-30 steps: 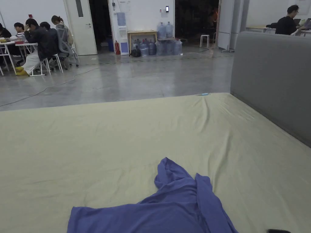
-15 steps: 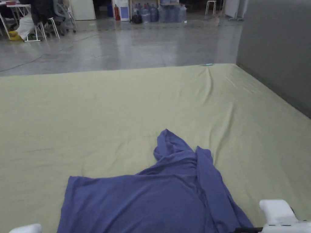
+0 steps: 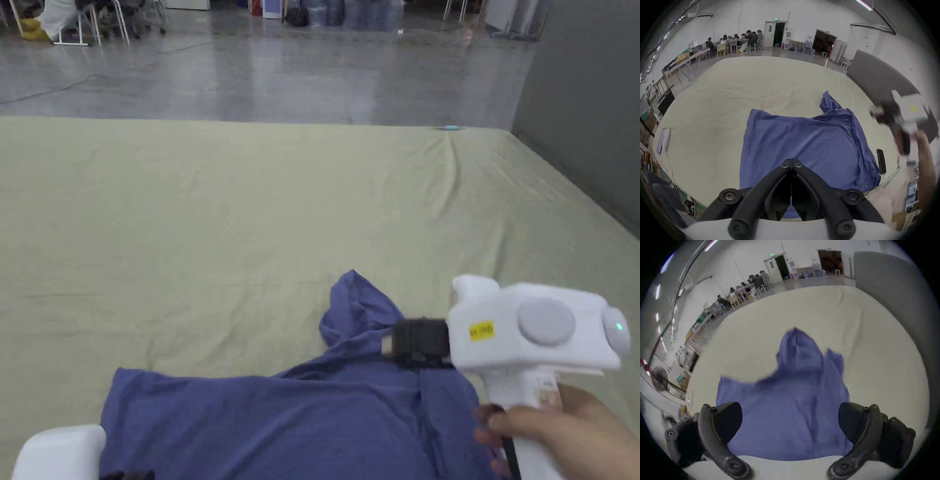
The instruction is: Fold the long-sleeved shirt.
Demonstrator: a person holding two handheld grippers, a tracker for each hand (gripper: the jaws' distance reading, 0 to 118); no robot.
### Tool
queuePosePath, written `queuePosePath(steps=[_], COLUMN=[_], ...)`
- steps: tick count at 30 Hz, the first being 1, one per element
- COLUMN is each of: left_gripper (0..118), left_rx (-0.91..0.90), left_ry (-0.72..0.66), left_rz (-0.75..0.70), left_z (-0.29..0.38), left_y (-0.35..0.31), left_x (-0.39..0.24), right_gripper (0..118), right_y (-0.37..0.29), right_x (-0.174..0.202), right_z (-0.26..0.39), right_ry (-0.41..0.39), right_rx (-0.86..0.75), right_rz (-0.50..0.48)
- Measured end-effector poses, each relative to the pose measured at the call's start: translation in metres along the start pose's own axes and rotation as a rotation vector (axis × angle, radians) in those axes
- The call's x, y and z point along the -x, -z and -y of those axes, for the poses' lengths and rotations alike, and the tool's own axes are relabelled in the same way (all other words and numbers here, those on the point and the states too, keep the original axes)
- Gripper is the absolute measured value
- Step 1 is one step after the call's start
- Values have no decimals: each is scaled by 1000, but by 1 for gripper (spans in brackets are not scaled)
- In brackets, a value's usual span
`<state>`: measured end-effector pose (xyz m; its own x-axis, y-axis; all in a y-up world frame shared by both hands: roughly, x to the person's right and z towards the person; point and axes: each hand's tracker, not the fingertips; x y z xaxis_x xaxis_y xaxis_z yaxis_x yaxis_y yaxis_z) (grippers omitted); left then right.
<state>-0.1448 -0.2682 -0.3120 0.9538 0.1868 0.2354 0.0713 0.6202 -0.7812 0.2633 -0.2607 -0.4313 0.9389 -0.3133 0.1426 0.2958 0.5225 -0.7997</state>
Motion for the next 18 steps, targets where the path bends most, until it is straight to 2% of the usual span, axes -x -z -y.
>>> queuePosePath(steps=[3,5,8,10,11,13,14,15,16,18], left_gripper=[0,0,0,0,0,0,0,0,0,0], left_rx=[28,49,79,105,112,127,137,144,145,143], left_ry=[-2,-3,-14,-22,-27,-27,-27,-24,-22,-22], left_rz=[19,10,2,-8,-10,-10,-7,-4,-1,10], left_z=[0,0,4,6,9,10,12,13,14,13], left_y=[8,14,24,29,31,33,34,35,35,32], left_x=[1,2,9,14,16,17,18,18,18,17], right_gripper=[117,117,114,112,103,52,29,13,2,1], right_y=[80,130,185,208,217,222,225,216,209,191], right_x=[1,-4,-11,-17,-18,-16,-14,-11,-7,1], right_z=[-91,-131,-151,-151,-149,-136,-132,-131,-132,-141], right_ry=[53,101,200,233,264,269,241,188,158,71], right_rx=[122,215,284,291,296,330,372,329,310,305], right_rz=[12,72,199,219,220,238,267,274,255,255])
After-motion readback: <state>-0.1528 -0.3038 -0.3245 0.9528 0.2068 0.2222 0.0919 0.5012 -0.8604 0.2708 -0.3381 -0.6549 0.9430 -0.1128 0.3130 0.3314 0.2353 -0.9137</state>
